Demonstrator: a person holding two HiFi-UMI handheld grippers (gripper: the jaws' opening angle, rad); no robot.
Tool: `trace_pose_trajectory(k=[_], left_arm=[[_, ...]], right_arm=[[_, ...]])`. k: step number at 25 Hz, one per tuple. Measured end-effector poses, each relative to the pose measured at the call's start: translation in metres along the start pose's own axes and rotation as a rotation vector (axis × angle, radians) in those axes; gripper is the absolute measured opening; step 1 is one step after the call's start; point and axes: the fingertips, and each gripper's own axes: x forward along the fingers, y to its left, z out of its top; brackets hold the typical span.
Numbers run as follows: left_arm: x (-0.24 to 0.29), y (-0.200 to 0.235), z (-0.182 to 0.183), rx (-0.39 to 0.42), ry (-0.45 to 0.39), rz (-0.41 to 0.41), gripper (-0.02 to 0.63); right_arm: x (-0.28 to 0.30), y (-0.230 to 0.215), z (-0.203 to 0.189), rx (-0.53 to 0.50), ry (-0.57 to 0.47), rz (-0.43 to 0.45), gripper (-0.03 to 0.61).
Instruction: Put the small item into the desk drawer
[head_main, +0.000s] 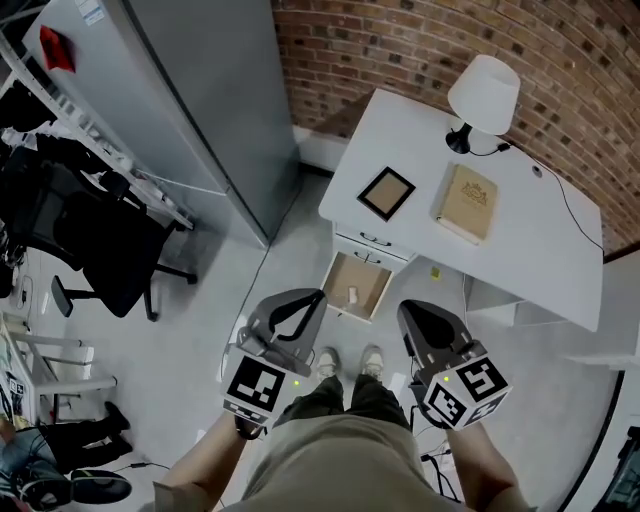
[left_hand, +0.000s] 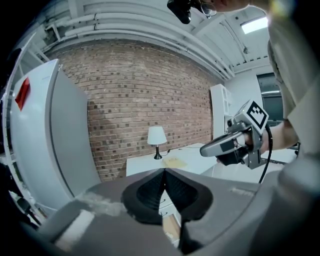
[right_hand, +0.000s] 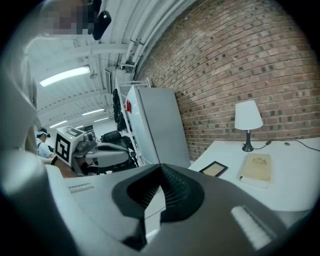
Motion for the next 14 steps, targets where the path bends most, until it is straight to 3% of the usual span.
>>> trace_pose_trajectory(k=[14], left_arm=[[-0.008,0.015,0.002,-0.041,-0.018,0.039,0.003]], right_arm=[[0.002,-0.002,0.001,0.026,0.011,0.002,0.003]])
